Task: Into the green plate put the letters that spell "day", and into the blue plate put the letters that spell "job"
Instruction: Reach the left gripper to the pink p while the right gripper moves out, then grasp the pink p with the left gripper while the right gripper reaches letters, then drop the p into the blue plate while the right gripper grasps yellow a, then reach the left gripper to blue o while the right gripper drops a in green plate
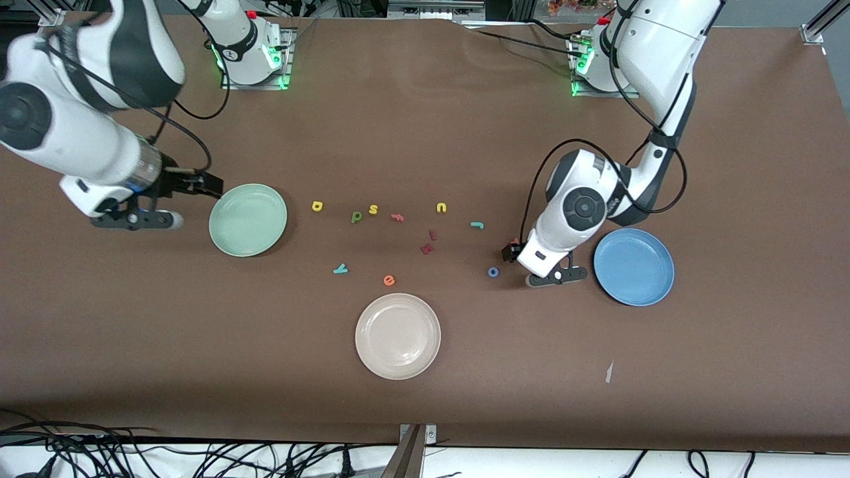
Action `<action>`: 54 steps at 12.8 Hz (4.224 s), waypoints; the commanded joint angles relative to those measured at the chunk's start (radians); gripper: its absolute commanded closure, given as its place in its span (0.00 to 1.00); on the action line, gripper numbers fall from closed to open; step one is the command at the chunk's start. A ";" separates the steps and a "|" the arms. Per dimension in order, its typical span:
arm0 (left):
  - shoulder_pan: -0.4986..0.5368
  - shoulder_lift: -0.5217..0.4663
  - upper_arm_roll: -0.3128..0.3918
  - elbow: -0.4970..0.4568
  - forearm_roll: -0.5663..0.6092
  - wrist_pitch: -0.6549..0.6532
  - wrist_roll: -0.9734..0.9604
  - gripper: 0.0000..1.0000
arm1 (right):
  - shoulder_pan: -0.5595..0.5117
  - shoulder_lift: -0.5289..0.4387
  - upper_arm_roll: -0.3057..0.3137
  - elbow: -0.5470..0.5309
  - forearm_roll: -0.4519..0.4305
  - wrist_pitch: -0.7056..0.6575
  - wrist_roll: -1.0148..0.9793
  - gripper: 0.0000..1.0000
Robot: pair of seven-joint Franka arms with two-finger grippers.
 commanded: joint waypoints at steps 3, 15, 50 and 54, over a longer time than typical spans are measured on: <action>-0.042 0.048 0.011 0.001 0.051 0.029 -0.041 0.11 | 0.025 -0.035 0.068 -0.196 0.001 0.204 0.184 0.00; -0.060 0.071 0.010 0.001 0.049 0.026 -0.106 0.83 | 0.143 0.088 0.121 -0.453 -0.034 0.614 0.537 0.00; 0.018 0.136 0.013 0.292 -0.043 -0.172 -0.188 0.00 | 0.160 0.110 -0.120 -0.404 -0.040 0.522 0.285 1.00; -0.052 0.191 0.014 0.293 -0.040 -0.044 -0.423 0.00 | 0.151 0.159 -0.148 -0.523 -0.037 0.689 0.254 1.00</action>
